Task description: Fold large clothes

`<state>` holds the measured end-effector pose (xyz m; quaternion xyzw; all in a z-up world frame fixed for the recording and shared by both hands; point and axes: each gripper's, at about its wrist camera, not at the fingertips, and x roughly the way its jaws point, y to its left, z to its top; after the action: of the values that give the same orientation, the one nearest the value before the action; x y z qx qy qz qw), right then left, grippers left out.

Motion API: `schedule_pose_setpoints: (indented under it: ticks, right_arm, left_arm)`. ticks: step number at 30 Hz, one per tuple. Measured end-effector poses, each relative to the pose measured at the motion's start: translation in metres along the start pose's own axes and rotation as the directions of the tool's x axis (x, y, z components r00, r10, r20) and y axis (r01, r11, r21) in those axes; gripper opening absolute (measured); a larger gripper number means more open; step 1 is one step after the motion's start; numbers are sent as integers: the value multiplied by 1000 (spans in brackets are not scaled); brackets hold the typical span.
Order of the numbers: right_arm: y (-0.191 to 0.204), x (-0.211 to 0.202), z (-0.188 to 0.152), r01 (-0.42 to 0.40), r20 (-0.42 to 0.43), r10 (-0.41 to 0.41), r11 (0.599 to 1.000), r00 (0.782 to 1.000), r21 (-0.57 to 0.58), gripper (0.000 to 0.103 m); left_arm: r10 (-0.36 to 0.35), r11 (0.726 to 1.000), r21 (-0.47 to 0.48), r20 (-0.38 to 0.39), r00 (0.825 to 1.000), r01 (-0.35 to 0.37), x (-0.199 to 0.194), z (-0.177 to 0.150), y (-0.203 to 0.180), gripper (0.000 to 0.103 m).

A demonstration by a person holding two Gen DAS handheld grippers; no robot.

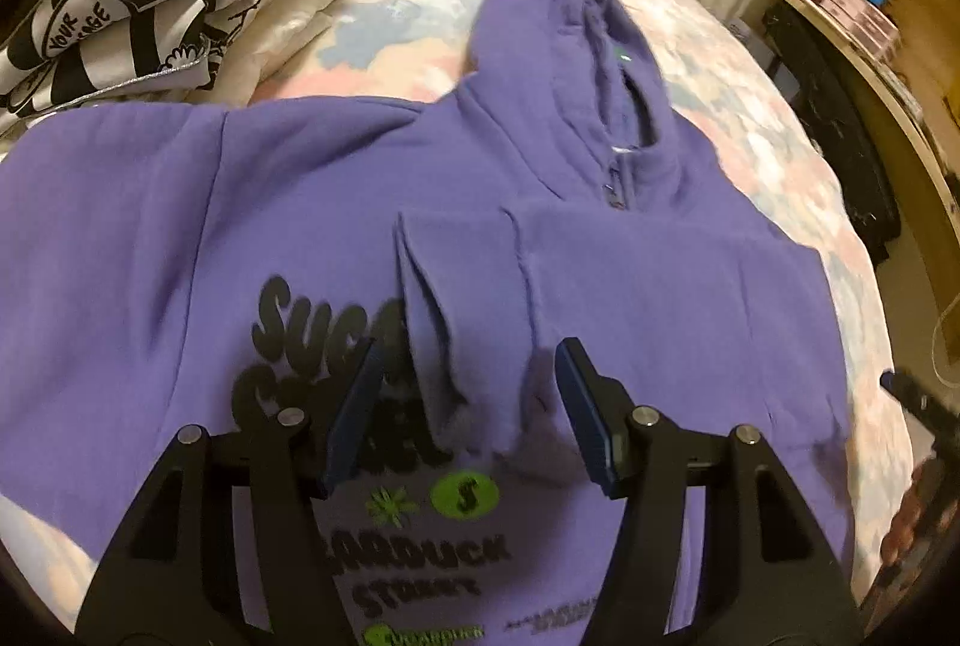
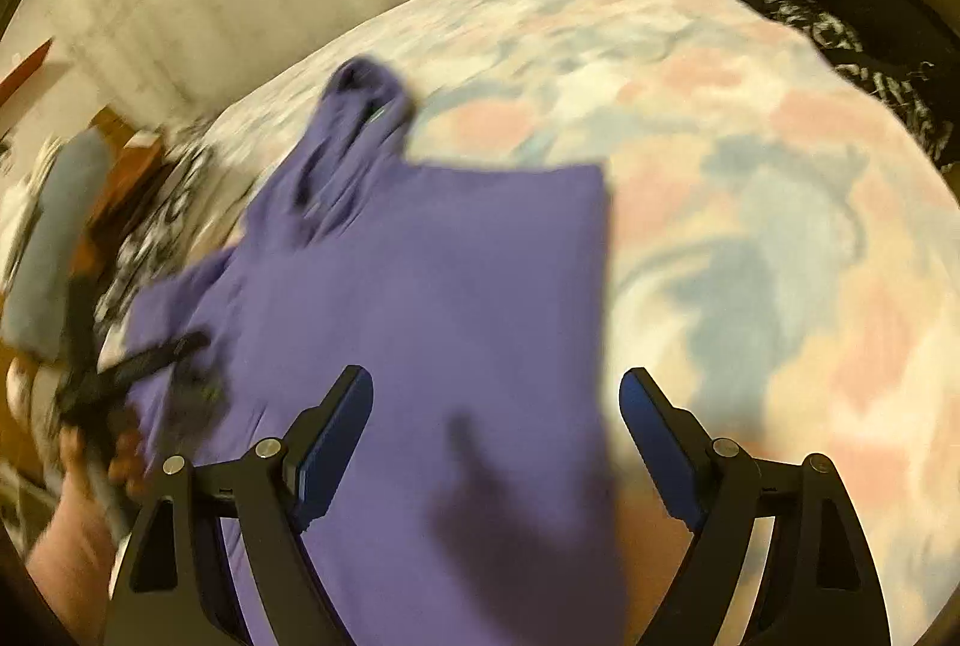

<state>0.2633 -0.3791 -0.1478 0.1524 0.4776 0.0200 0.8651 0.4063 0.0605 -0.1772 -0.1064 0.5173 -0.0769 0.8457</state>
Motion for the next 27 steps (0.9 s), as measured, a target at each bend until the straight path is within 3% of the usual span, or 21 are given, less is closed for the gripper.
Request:
schedule_pose_setpoints:
  ticks: [6,8,10,12,13,14,16,19,22,24,27]
  right_arm:
    - [-49,58,60,13,-57,-7,994,998,109,86]
    - [-56,82,66,39,-87,-27,990,996,139,85]
    - [-62,103,66,15,-129,9,983,992,183,71]
    - [-63,115,62,-10,-155,38,984,987,179,23]
    - [-59,109,65,-38,-130,58,988,990,151,15]
    - [-54,105,66,-11,-104,24,992,994,128,13]
    - [-41,88,69,77,-10,-77,995,997,61,11]
    - [-41,101,66,146,-43,-144,988,989,41,11]
    - [-34,105,68,177,-47,-176,984,983,16,15]
    - [-32,91,69,197,-54,-195,980,979,21,34]
    - [-25,57,60,239,13,-239,971,971,10,46]
  left_arm:
    - [12,1000,13,-12,1000,-12,19,14,-2,55]
    - [11,999,31,-6,1000,-11,24,21,-9,36]
    - [38,998,56,9,999,-38,27,27,-16,15]
    - [75,993,87,56,996,-80,23,30,-25,3]
    - [67,993,95,76,995,-74,20,32,-26,3]
    - [59,993,99,100,993,-69,16,33,-28,3]
    - [75,990,111,134,988,-90,16,31,-30,3]
    - [161,975,142,73,984,-170,39,24,-29,4]
    - [147,979,129,76,986,-155,32,20,-23,11]
    - [138,983,118,57,989,-144,22,20,-19,19]
    - [151,979,122,89,985,-161,1,18,-13,23]
